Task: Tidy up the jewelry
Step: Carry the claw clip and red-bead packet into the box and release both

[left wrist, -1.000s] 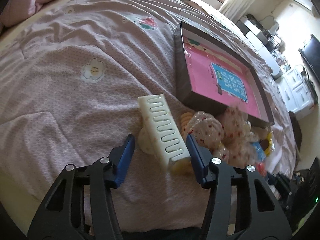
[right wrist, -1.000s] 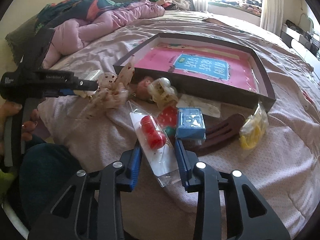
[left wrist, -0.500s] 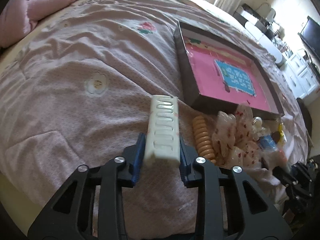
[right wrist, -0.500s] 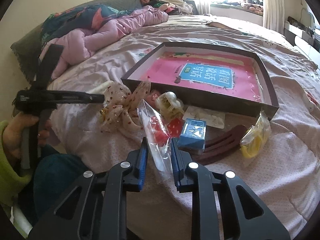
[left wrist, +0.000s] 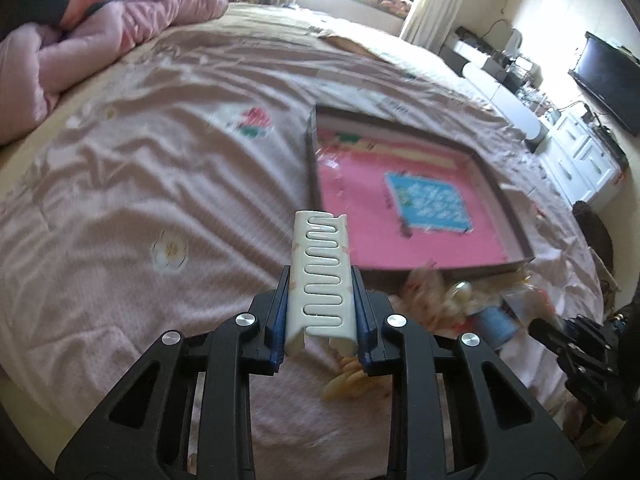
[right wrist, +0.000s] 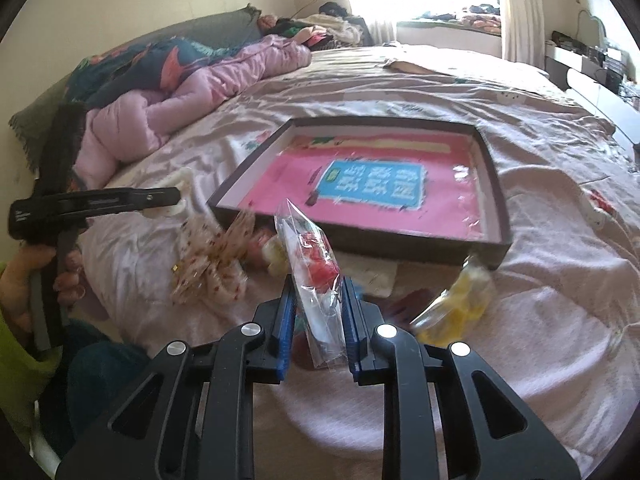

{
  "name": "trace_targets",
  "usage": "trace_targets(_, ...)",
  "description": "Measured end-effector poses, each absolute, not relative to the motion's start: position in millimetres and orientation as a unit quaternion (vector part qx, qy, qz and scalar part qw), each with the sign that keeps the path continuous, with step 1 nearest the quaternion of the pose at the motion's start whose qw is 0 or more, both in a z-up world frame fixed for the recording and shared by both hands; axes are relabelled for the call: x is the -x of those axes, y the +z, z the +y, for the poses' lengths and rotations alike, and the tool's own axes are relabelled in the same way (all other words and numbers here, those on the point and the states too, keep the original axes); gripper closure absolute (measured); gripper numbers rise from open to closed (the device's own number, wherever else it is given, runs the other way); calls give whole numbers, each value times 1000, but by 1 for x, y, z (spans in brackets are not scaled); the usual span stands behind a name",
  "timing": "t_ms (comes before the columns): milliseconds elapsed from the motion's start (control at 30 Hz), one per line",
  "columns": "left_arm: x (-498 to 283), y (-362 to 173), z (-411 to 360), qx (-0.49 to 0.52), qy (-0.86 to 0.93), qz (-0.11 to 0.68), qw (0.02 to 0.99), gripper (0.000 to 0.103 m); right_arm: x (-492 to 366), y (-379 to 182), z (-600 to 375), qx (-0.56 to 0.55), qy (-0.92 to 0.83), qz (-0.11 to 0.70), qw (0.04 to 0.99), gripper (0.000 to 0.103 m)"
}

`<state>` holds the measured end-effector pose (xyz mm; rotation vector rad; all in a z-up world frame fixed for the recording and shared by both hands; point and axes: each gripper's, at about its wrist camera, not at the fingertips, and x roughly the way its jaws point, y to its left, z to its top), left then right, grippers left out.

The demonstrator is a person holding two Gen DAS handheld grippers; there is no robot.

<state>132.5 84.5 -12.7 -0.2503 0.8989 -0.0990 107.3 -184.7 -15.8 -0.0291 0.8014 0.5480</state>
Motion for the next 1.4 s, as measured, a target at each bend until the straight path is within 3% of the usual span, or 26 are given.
trace_targets(667,-190,13,20,110,-101,393,907,84,-172,9,-248,-63,209,368,904,82)
trace_targets(1400,-226,-36,2,76,-98,424,897,84,-258,-34,-237,-29,141,410,900,82)
